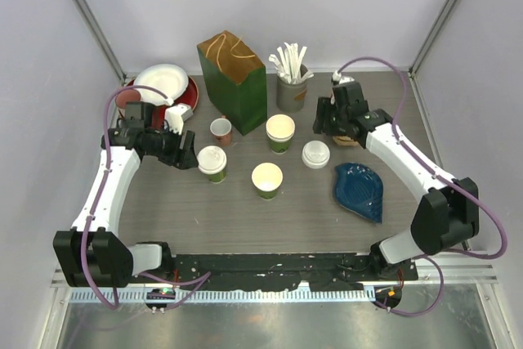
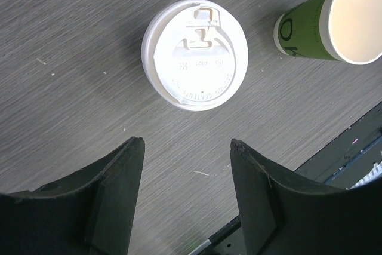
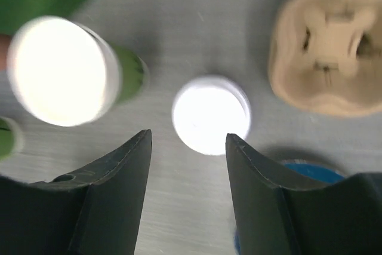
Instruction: Pack the takeout coffee
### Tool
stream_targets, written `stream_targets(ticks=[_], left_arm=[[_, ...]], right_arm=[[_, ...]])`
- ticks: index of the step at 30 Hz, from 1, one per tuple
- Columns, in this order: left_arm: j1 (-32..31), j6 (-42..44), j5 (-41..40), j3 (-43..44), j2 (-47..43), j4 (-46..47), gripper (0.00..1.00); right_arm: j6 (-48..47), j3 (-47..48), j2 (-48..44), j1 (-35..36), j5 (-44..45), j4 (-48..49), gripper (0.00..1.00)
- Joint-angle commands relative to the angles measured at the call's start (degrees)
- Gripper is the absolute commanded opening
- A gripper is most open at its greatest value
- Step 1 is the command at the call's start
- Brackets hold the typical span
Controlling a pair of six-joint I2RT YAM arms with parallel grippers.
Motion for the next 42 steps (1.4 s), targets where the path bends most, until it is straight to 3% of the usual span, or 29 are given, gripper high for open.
stream_targets(ticks=[1, 5, 11, 16, 24, 31, 42], left_arm=[[0.27, -0.59, 1.25, 2.33, -0.6, -0.29, 0.64], [0.27, -0.59, 1.34, 2.51, -0.16, -0.29, 0.64], [0.27, -0.5, 1.34, 3.03, 0.19, -0.38, 0.64], [0.27, -0.06, 1.07, 2.86, 0.28, -0.55, 0.64], [0.27, 0.46, 0.72, 2.51, 0.63, -0.55, 0.65], [0.27, 0.46, 1.25, 2.68, 1.33, -0.55, 0.65], [0.27, 0.73, 1.42, 2.86, 1.68, -0.64, 0.65]], right_arm=[[-1.22, -6.23, 0.91, -0.14, 2.63, -2.27, 0.56], [-11.67, -10.63, 0.21, -0.05, -10.87, 3.68, 0.52], [-25.56, -10.64, 1.44, 0.13, -11.96, 6.16, 0.56], [-33.82, -8.0, 6.36, 1.18, -12.49, 6.43, 0.54], [-38.58, -4.83, 12.16, 1.88, -12.15, 2.83, 0.52], [-38.76, -3.34, 15.15, 3.37, -8.19, 1.15, 0.41], [-37.17, -5.98, 14.01, 4.78, -5.46, 1.77, 0.41]])
